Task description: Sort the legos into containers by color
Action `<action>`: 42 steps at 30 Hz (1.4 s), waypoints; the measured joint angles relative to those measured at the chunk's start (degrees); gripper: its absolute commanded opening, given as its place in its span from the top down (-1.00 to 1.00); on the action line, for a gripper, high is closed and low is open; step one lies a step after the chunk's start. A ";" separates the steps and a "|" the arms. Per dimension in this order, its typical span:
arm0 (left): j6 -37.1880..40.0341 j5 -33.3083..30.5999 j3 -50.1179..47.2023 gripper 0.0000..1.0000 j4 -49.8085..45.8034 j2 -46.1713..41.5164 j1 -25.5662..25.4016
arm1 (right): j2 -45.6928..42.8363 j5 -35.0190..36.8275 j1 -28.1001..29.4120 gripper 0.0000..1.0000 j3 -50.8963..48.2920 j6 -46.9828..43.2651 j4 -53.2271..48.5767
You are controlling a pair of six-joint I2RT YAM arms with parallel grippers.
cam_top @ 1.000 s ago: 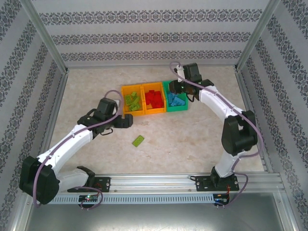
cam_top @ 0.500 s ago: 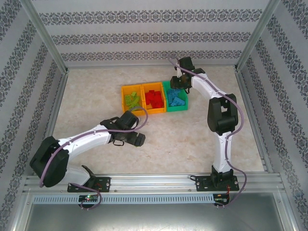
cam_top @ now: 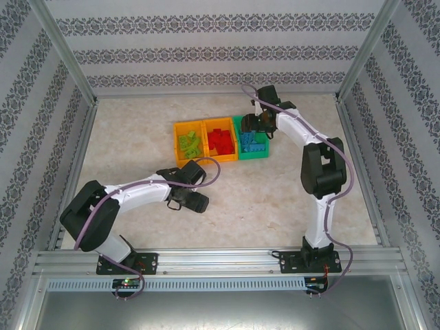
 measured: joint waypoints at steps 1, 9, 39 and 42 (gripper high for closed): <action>0.11 -0.02 0.04 -0.51 0.00 0.33 0.00 | -1.70 -0.07 -0.02 -0.41 -1.40 0.26 0.37; 1.27 -0.35 1.49 -0.31 0.04 3.21 -0.17 | -12.11 -0.26 -0.42 -0.43 -8.81 1.27 3.41; -0.92 -9.53 23.12 0.44 -2.86 -1.05 10.54 | -36.70 1.73 -2.25 -0.48 -42.73 2.78 13.16; -0.92 -9.62 27.30 0.43 -2.80 2.84 13.31 | -37.53 1.90 -2.27 -0.49 -43.47 2.78 13.33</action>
